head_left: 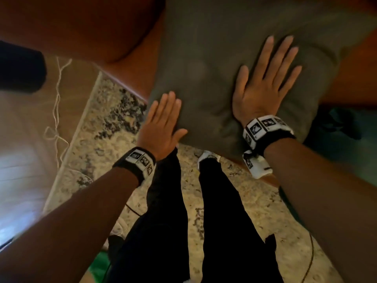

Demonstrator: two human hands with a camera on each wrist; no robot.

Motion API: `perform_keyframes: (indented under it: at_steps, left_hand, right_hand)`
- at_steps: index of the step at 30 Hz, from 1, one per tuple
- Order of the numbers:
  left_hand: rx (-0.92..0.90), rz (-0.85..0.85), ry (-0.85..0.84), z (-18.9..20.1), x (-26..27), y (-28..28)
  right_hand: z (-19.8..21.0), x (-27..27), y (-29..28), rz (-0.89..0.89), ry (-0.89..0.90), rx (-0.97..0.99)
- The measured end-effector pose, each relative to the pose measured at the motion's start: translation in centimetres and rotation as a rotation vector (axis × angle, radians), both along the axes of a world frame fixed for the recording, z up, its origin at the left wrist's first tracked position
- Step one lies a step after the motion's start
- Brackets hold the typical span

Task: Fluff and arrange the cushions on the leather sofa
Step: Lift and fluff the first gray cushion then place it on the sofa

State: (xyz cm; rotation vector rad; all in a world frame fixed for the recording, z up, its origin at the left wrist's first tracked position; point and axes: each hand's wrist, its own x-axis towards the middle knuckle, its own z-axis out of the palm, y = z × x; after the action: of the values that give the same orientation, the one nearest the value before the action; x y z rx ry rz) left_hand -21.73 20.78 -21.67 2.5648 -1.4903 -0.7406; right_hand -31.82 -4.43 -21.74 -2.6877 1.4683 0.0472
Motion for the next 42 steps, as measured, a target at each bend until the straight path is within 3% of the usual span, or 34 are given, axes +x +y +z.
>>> perform_keyframes:
  at_steps: [3, 4, 6, 10, 12, 14, 17, 19, 21, 25, 27, 29, 32, 34, 36, 42]
  left_hand:
    - [0.029, 0.576, 0.048, 1.4, 0.2, 2.7]
    - [0.044, 0.652, 0.021, 2.2, 0.2, 3.1]
    - [0.002, 0.556, -0.010, 4.4, -0.5, 0.2]
    - [-0.207, -0.027, -0.080, 5.8, -2.2, -10.4]
    - [-0.132, -0.136, -0.123, 3.8, -1.0, -8.8]
    - [0.059, 0.003, -0.074, 1.5, 0.1, -2.3]
    - [0.289, 0.388, 0.060, 2.1, 0.7, 7.7]
    - [0.284, 0.389, 0.060, 3.3, 0.9, 9.3]
    - [0.175, 0.297, 0.058, 4.7, 1.3, 5.3]
    - [-0.128, 0.060, 0.014, 7.3, 1.3, -9.8]
    - [-0.172, -0.061, -0.012, 6.7, 1.5, -13.1]
    - [-0.078, -0.106, -0.038, 5.1, 2.1, -10.7]
    - [0.157, -0.119, 0.019, 3.2, 3.6, -1.6]
    - [0.292, -0.039, 0.133, 3.3, 5.4, 3.3]
    - [0.319, 0.070, 0.252, 4.2, 7.4, 4.8]
    - [0.135, 0.469, 0.683, 6.0, 11.0, -6.6]
  right_hand:
    - [0.4, 0.5, -1.3, -0.022, 0.025, 0.056]
    - [0.4, 0.7, -2.0, -0.030, 0.026, 0.059]
    - [0.4, 1.0, -2.4, -0.033, 0.033, 0.052]
    - [0.0, 0.7, -2.3, -0.025, 0.025, 0.025]
    - [-0.2, 0.2, -3.1, -0.015, -0.022, 0.042]
    - [-0.4, -0.1, -3.1, -0.002, -0.035, 0.033]
    - [-0.4, 0.2, -2.6, -0.009, -0.017, 0.046]
    - [-0.2, 0.4, -3.0, -0.018, -0.013, 0.056]
    - [0.0, 0.5, -2.8, -0.013, -0.006, 0.062]
    - [0.0, 0.3, -2.7, -0.006, -0.014, 0.079]
    - [0.0, 0.0, -3.7, -0.009, -0.006, 0.086]
    - [0.2, -0.3, -4.0, 0.001, -0.006, 0.098]
    - [0.4, -0.7, -3.3, 0.016, 0.004, 0.104]
    - [0.8, -0.6, -3.2, 0.001, 0.023, 0.133]
    - [1.9, -0.6, -3.4, -0.009, 0.049, 0.207]
    - [6.8, -2.6, -5.7, -0.079, -0.131, 0.540]
